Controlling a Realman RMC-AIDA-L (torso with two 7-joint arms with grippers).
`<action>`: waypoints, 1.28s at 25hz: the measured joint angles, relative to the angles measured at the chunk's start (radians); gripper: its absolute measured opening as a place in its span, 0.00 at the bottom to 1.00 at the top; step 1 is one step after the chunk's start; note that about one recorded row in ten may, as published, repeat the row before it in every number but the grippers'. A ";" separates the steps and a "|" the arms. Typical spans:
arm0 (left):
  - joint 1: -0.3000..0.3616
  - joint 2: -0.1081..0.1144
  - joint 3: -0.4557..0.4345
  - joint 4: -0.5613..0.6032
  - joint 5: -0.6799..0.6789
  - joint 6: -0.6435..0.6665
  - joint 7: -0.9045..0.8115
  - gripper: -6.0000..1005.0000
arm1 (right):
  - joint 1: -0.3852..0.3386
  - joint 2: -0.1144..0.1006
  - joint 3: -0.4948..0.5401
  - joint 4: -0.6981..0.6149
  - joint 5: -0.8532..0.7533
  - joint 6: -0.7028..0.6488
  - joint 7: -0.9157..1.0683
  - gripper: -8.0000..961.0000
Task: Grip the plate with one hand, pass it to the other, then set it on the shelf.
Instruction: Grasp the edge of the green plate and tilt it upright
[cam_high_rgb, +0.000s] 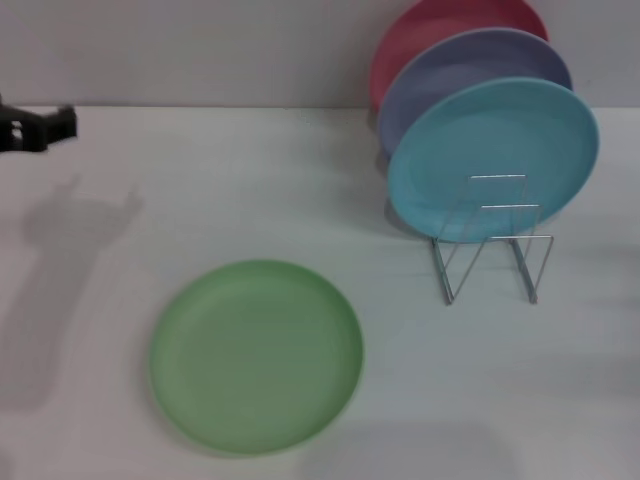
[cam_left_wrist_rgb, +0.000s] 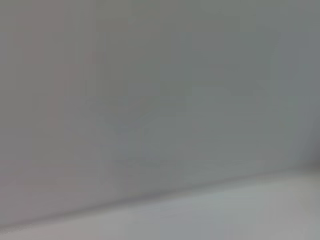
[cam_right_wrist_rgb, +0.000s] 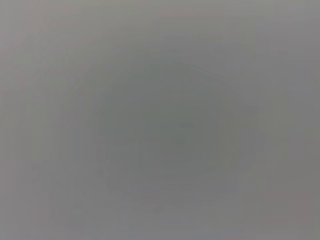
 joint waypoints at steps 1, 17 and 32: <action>-0.032 -0.014 -0.034 -0.007 -0.024 -0.097 0.042 0.77 | 0.003 0.000 0.000 0.000 0.000 0.000 0.000 0.81; -0.089 -0.039 -0.151 0.069 -0.283 -0.455 0.176 0.76 | 0.008 -0.003 -0.002 0.010 -0.003 -0.009 -0.011 0.81; -0.095 -0.043 -0.113 0.136 -0.276 -0.604 0.166 0.74 | 0.008 -0.005 -0.002 0.012 -0.003 -0.009 -0.028 0.81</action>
